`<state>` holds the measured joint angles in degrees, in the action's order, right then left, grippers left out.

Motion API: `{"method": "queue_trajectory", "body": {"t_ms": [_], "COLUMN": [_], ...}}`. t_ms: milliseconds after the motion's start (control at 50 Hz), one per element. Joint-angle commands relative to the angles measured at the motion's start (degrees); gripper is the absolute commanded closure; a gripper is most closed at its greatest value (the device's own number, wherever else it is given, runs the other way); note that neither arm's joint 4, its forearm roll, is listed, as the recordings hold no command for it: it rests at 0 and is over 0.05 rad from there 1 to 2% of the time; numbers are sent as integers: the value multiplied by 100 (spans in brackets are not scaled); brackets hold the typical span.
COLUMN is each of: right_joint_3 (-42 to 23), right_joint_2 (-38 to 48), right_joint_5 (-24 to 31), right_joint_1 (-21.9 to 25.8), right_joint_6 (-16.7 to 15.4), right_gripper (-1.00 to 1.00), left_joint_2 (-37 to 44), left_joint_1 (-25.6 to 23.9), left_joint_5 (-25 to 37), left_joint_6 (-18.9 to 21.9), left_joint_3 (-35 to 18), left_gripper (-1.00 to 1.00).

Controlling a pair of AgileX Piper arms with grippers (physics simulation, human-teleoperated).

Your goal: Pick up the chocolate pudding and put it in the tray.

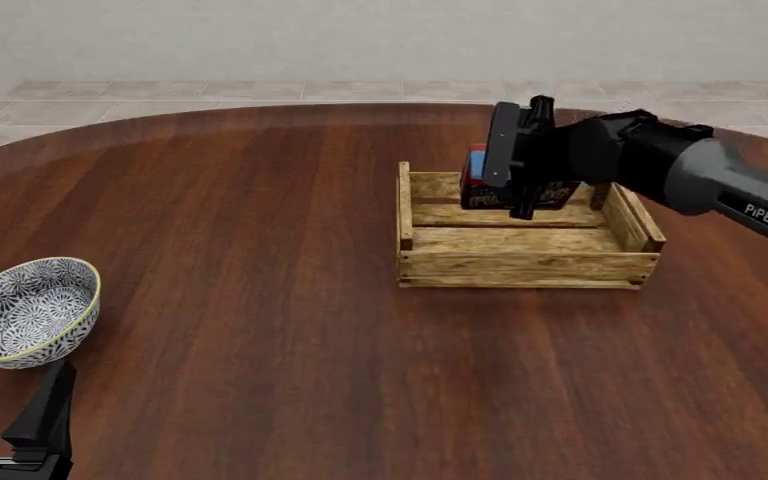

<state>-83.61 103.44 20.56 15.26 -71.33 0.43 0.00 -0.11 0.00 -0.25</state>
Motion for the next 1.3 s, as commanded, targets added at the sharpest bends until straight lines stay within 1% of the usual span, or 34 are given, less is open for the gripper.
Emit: {"method": "queue_trajectory", "body": {"t_ms": [20,340,380,480,560,800,1300], "right_joint_3": [-50,-11,37,-1,28,14,-233], "right_joint_2": [251,401,421,462,482,591,972], "right_joint_5": [-195,-266,-298,-263,-302,-334,-339], "right_joint_1": [-42,9,0,-2,-8,35,24], "right_joint_6": [139,250,212,266,239,300,333], "right_gripper": [100,100,100,100,100,100,100], "left_joint_2": [0,0,0,0,0,0,0], "left_joint_1": [0,-1,0,-1,1,0,0], "left_joint_5": [0,0,0,0,0,0,0], "left_joint_6": [-1,0,-1,0,0,-1,0], "left_joint_3": [0,0,0,0,0,0,0], "left_gripper": [-100,-100,-100,-100,-100,-100,-100]}}
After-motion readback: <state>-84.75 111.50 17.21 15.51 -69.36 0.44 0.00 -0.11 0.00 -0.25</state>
